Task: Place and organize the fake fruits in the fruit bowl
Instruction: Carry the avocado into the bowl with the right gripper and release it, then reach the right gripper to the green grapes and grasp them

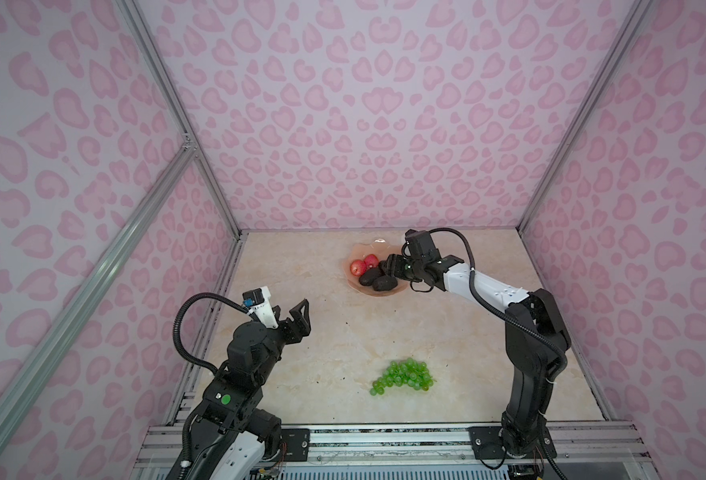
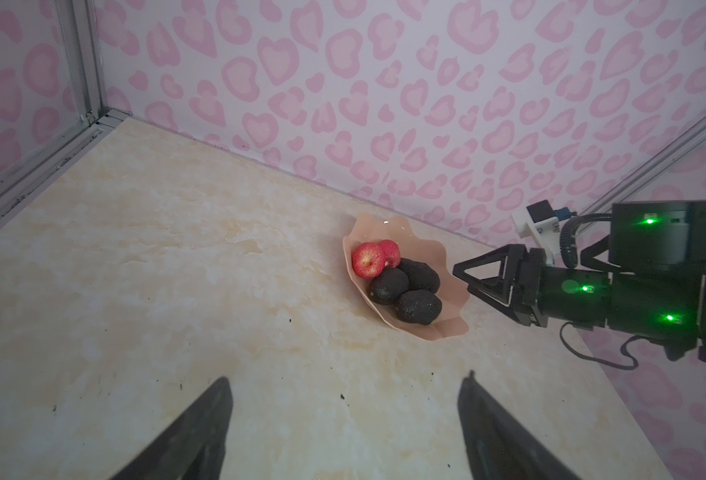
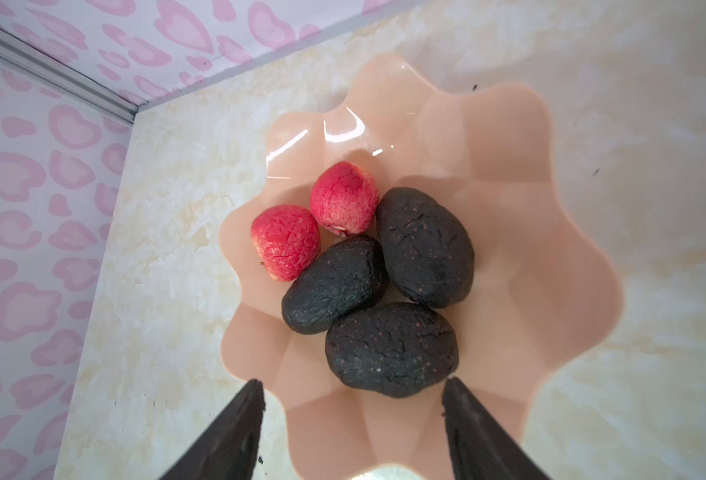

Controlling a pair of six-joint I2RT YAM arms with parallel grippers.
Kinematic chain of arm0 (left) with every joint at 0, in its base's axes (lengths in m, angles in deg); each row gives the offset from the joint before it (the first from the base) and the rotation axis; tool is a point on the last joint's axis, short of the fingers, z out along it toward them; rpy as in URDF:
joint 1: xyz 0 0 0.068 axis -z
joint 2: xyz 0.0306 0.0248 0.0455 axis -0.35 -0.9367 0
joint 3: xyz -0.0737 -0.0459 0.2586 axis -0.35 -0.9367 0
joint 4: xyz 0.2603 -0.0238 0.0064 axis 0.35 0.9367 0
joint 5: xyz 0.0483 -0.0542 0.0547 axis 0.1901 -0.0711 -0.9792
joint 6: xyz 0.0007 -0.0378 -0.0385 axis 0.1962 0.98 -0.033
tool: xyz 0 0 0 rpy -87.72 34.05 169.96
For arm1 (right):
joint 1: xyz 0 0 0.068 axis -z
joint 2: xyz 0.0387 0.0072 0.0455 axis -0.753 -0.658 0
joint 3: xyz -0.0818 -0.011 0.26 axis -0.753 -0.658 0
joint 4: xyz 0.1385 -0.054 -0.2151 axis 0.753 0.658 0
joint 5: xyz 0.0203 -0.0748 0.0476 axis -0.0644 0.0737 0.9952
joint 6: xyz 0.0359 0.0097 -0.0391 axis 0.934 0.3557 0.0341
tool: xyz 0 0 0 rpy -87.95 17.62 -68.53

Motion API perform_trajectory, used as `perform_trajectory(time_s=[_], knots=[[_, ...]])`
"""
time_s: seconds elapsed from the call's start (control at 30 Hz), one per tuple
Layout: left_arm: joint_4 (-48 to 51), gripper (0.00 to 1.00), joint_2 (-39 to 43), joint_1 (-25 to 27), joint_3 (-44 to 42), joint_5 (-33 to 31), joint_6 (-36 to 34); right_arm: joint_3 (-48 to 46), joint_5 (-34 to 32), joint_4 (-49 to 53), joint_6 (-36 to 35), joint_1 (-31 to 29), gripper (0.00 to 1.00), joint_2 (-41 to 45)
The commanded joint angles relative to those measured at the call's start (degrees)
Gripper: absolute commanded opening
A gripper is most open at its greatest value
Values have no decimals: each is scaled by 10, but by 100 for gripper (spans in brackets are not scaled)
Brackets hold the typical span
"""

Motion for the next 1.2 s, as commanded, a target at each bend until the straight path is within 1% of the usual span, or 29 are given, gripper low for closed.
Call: perform_trajectory(time_s=[0.0,0.1,0.17,0.23,0.37,0.47,0.53,0.7,0.87,0.93,1.0,1.03,1.1,1.17], knots=[[-17,86,-5,-1,14,-4,-12,-44,-45,49,-83,-25,72,51],[-19,86,-10,-1,18,-4,-17,-138,-72,66,-146,-59,81,138],[-23,86,-11,-1,17,-4,-17,-208,-63,64,-176,-82,86,196],[-25,86,-15,-1,15,-1,-17,-274,-56,56,-190,-106,90,249],[-29,86,-22,-1,17,9,-15,-368,-30,46,-180,-145,92,320],[-28,86,-21,-1,18,13,-16,-424,-32,22,-154,-181,92,357],[-27,86,-19,-1,18,16,-17,-450,-48,13,-138,-204,92,364],[-19,86,-12,-1,20,17,-18,-513,-26,-50,-106,-229,92,358],[-13,86,-2,-1,21,16,-16,-541,-25,-86,-88,-244,89,325],[-13,86,2,-1,20,16,-15,-546,-31,-97,-86,-247,87,307],[-11,86,3,-1,23,16,-14,-552,-32,-113,-84,-246,82,287],[-10,86,3,-1,23,16,-13,-552,-31,-118,-82,-247,76,280],[-9,86,4,-1,24,17,-13,-549,-32,-126,-82,-249,60,268],[-8,86,5,-1,26,16,-13,-547,-38,-131,-79,-250,47,265]])
